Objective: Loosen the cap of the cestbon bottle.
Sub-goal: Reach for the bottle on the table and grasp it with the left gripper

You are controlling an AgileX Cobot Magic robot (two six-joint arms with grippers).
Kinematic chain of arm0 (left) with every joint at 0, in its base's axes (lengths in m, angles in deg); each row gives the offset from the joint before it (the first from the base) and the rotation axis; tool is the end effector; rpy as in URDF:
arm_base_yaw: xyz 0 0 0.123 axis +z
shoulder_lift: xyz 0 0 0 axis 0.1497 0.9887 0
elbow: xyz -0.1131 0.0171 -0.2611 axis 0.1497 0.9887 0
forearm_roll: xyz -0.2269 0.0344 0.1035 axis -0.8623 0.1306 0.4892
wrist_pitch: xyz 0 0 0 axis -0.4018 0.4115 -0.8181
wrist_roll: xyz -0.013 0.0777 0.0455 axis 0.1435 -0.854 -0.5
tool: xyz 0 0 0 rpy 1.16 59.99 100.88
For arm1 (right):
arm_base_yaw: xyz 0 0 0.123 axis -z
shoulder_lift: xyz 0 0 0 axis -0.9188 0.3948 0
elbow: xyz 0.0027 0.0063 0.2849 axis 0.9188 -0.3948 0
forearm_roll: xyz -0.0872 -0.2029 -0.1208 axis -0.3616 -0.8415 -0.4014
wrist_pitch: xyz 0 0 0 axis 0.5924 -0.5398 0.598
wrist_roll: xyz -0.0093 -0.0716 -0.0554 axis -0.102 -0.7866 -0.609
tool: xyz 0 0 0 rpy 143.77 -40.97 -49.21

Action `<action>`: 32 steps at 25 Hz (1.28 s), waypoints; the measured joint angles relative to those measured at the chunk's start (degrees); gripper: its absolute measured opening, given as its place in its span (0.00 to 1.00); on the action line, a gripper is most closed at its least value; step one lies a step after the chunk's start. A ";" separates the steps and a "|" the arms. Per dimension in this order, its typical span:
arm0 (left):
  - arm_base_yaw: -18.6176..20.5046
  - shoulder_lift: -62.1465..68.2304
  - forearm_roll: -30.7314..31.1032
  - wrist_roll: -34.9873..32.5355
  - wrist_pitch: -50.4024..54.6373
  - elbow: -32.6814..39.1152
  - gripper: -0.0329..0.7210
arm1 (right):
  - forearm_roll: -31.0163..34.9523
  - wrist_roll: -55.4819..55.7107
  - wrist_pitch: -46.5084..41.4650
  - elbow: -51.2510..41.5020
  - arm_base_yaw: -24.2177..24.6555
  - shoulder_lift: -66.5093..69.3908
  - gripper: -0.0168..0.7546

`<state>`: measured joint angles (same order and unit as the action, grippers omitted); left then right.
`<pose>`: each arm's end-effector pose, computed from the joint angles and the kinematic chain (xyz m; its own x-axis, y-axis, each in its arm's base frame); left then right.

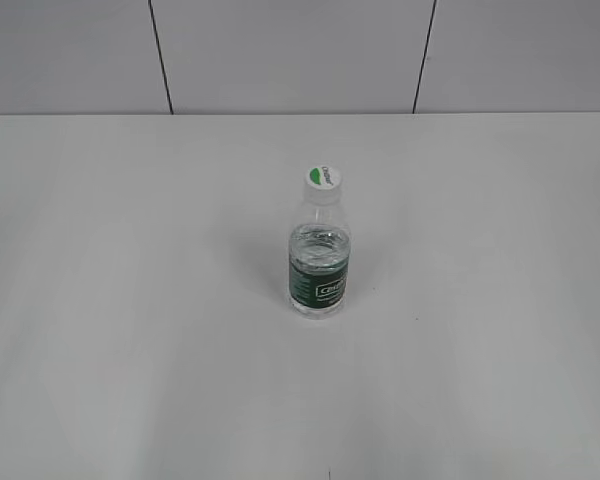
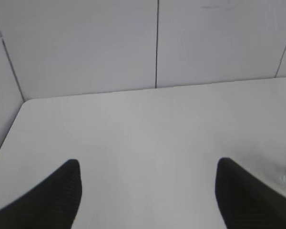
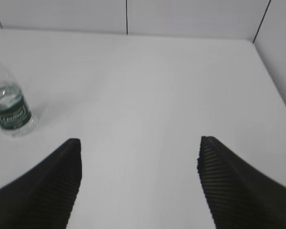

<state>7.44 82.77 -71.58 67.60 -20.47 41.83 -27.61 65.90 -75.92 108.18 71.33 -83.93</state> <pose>0.0300 -0.0026 0.3106 -0.2521 0.0489 -0.9665 0.0520 0.9980 0.0369 -0.0067 0.0179 0.2937 -0.3194 -0.1443 -0.9366 -0.1567 0.9828 -0.0980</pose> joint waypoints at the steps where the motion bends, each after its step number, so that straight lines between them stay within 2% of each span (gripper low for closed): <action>1: 0.00 1.64 -2.14 -2.30 -3.36 0.95 0.74 | 0.00 0.00 2.35 0.00 0.00 0.00 0.77; 6: -0.47 9.53 -13.79 -14.17 -19.43 4.79 0.74 | 0.00 -1.03 8.39 0.00 0.00 0.00 0.77; 9: -3.10 14.83 -16.56 -18.30 -25.66 5.89 0.74 | 0.00 -1.22 10.34 0.00 0.00 0.50 0.77; 21: -24.09 42.92 -15.79 -19.66 -54.68 8.67 0.74 | 1.78 -2.49 21.81 0.00 0.00 8.23 0.77; 23: -26.74 48.33 -15.00 -17.18 -60.74 8.67 0.74 | 1.88 -2.63 22.91 0.00 0.00 8.96 0.77; 25: -28.24 53.64 -10.97 -11.83 -65.44 8.67 0.74 | 1.93 -2.63 23.38 0.00 0.00 9.55 0.77; 29: -28.66 64.02 5.16 5.85 -75.18 8.74 0.74 | 1.93 -2.63 23.68 0.00 0.00 10.13 0.77; 32: -28.60 70.32 14.39 13.86 -81.78 8.74 0.74 | 1.99 -2.65 23.68 0.00 0.00 10.13 0.77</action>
<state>-21.16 153.09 -57.19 81.46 -102.24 50.57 -25.62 63.26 -52.23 108.18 71.33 -73.80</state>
